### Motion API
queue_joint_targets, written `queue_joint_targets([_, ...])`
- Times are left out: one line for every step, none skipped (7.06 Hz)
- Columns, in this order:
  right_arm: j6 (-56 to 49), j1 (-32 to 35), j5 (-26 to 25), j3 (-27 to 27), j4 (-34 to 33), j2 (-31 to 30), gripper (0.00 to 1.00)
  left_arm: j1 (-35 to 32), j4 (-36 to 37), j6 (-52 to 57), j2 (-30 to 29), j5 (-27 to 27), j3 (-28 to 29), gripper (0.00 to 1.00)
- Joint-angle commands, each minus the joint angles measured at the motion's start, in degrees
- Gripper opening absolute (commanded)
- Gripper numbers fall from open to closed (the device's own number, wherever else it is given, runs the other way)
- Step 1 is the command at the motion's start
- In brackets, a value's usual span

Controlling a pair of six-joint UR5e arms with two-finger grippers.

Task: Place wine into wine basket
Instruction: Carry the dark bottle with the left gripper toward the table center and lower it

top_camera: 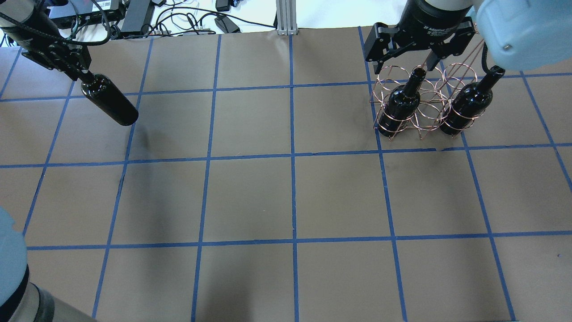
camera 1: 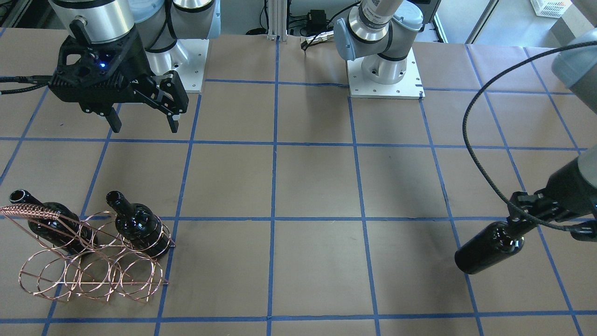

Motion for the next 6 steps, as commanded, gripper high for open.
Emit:
queue_joint_targets([0.00, 0.00, 0.06, -0.02, 0.00, 0.00, 1.00, -8.62, -0.77, -9.55, 4.72, -0.39, -2.57, 0.00])
queue_joint_targets([0.00, 0.00, 0.06, 0.07, -0.09, 0.00, 1.00, -11.45, -0.51, -14.55, 6.74, -0.83, -4.68, 0.00])
queue_joint_targets([0.00, 0.00, 0.06, 0.07, 0.00, 0.00, 1.00, -14.78, -0.50, -19.73, 8.59, -2.14, -6.87, 0.00])
queue_joint_targets([0.09, 0.00, 0.15, 0.07, -0.09, 0.00, 1.00, -18.82, -0.24, -23.79, 9.91, -1.80, -9.33, 0.00])
queue_joint_targets([0.09, 0.00, 0.06, 0.07, 0.00, 0.00, 1.00, -22.25, 0.37, -27.48, 10.53, -1.89, -11.01, 0.00])
queue_joint_targets([0.09, 0.00, 0.15, 0.07, -0.09, 0.00, 1.00, -25.59, 0.38, -29.96, 11.06, -1.89, -12.42, 0.00])
